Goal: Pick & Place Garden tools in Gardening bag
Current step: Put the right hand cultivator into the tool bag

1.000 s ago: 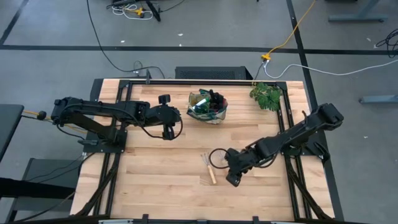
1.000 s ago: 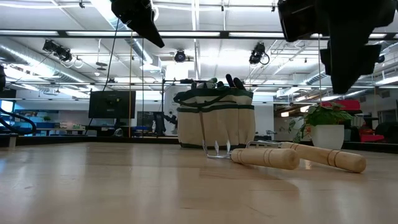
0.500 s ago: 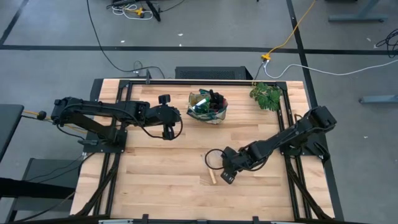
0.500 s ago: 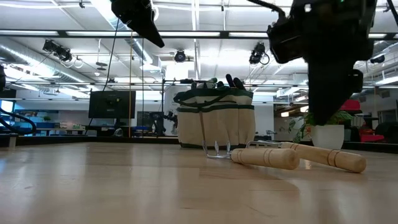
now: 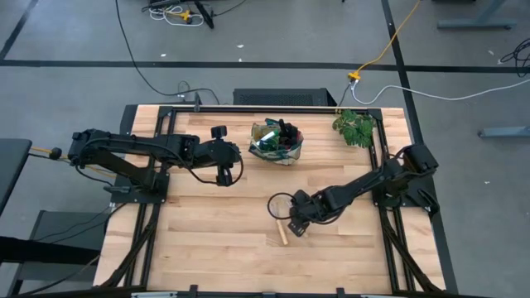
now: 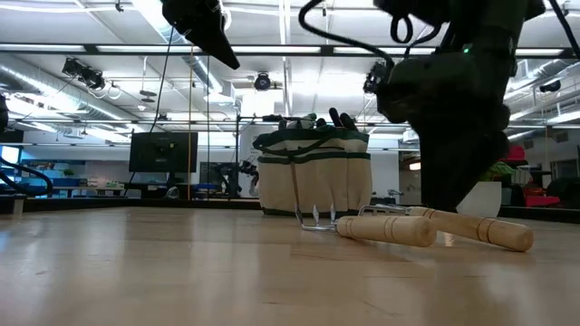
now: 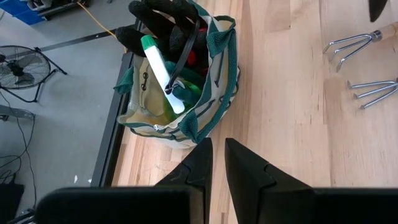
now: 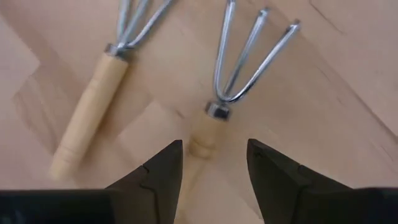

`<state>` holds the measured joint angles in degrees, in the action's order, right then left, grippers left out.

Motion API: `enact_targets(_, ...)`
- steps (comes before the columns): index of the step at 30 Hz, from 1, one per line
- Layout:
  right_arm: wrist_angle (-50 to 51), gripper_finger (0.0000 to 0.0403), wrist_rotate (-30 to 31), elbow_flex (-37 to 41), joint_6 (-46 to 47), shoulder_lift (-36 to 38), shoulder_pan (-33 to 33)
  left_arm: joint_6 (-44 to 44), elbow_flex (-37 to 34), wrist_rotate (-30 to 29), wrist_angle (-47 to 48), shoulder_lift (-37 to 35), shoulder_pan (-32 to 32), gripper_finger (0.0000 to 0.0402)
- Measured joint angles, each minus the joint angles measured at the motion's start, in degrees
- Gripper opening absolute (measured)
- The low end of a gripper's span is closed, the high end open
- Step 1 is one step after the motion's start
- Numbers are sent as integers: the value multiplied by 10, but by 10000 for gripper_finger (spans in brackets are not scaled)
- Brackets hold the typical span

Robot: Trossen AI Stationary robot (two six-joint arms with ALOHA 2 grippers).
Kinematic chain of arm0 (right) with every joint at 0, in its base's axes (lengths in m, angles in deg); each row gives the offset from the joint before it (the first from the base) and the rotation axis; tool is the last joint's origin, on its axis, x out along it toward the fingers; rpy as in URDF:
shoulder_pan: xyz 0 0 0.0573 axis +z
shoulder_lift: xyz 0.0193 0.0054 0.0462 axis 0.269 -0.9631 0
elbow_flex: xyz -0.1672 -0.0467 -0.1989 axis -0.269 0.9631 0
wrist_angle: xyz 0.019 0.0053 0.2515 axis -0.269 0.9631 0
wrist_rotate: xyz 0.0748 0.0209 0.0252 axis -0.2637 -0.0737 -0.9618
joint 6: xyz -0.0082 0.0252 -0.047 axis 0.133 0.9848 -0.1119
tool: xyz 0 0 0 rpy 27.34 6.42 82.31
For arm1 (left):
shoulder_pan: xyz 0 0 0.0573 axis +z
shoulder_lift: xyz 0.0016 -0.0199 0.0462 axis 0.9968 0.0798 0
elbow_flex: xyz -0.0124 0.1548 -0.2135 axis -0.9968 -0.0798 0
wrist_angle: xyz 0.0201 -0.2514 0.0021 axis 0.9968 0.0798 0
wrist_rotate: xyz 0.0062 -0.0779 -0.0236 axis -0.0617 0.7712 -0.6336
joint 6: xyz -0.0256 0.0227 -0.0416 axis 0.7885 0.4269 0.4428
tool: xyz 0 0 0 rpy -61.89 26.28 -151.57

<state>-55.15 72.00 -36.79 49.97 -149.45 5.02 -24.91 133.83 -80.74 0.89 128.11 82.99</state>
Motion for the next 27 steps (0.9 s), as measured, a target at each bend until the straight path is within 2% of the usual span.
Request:
enact_targets(7, -47, 178, -4, 0, -4, -30, -7, 0, 0, 0, 0, 0, 0, 48)
enact_targets(27, -50, 178, 14, -2, -2, -49, -7, 0, 0, 0, 0, 0, 0, 48)
